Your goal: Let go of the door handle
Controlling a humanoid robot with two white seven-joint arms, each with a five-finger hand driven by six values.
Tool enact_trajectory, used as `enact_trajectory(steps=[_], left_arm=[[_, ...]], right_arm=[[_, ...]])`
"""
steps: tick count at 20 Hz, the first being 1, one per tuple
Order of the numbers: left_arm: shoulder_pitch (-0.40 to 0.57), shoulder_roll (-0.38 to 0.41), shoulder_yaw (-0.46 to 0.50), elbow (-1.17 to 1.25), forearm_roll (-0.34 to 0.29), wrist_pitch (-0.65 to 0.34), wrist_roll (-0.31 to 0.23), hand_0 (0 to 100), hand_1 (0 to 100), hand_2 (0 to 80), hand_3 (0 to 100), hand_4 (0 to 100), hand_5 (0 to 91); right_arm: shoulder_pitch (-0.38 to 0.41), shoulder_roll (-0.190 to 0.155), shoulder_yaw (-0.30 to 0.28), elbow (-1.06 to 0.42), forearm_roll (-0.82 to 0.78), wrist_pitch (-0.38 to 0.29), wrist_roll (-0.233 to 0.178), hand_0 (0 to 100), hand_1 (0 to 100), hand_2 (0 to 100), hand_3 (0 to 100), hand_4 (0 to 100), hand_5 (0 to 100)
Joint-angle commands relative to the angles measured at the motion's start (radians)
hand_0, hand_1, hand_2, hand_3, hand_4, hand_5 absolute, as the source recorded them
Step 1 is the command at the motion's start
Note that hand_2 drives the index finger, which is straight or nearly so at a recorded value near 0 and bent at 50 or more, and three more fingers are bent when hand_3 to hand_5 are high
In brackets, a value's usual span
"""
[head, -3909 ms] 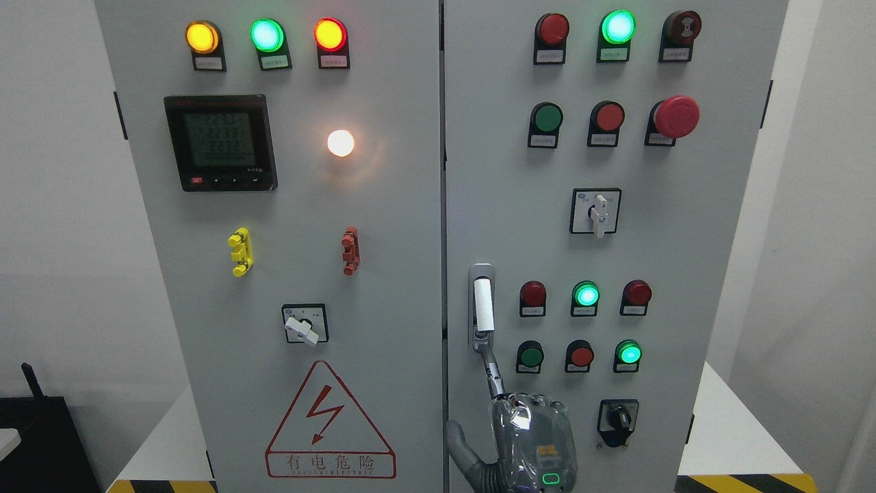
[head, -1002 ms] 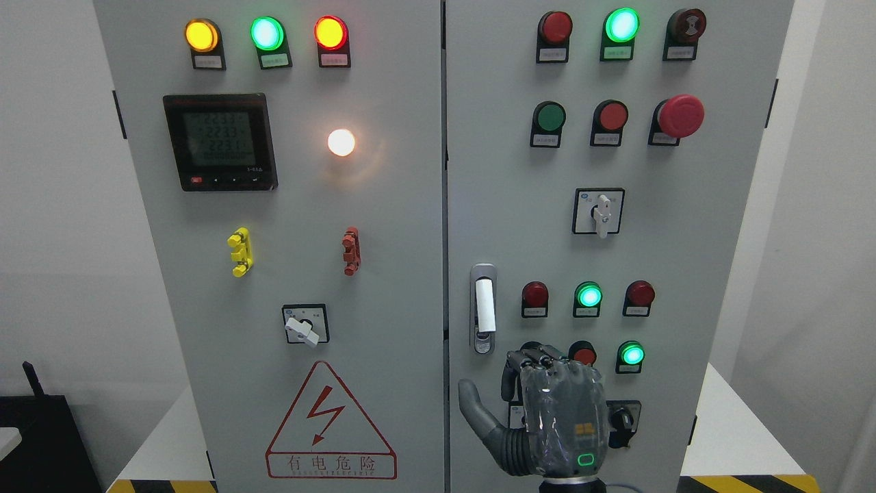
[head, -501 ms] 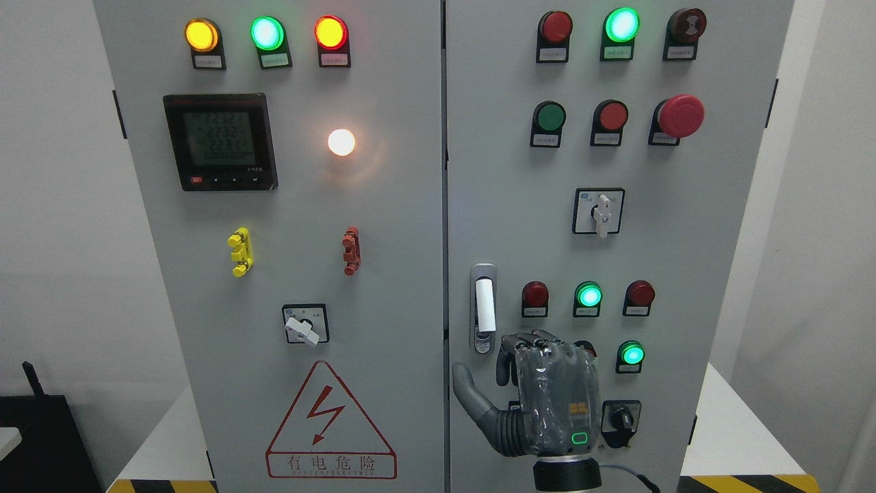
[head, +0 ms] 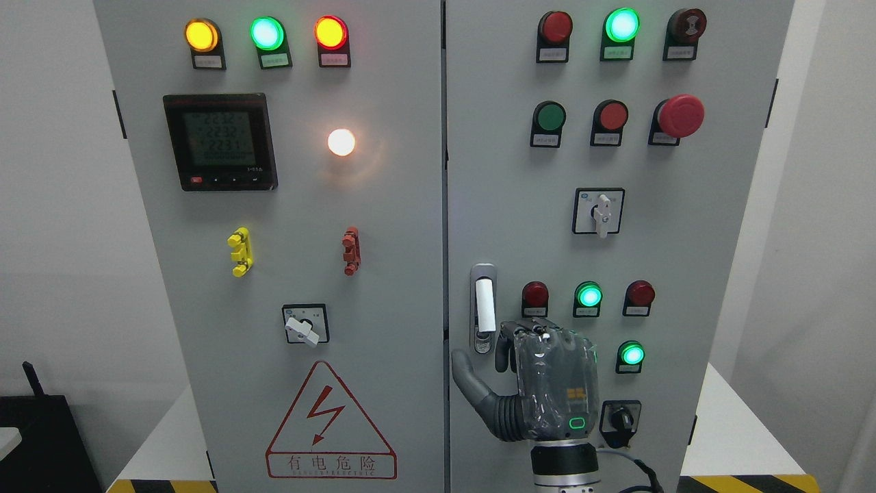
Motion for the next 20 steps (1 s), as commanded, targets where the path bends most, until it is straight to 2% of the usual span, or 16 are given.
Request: enact_trajectory(steps=[1,4,20], left_arm=[[0.0,0.001,-0.014,0.02,0.0,-0.001,-0.001,12,39,0.0,0,0,0.0],[0.0,0.001,-0.014,0.02,0.0,-0.001,-0.001,12,39,0.0,0,0,0.0],[0.0,0.0,-0.014,0.02,0.0,-0.001,-0.001,12,39,0.0,0,0,0.0]], right_arm=[[-0.023,0.001,-0.005,0.031,-0.001,0.004,0.0,20,51,88,100,91,100],[-0.044,0.001,-0.01,0.045,-0.008,0.004,-0.001,21,51,88,100,91,100],[-0.055,0.001,-0.041,0.065,-0.014,0.004,-0.003,28,59,88,100,91,100]])
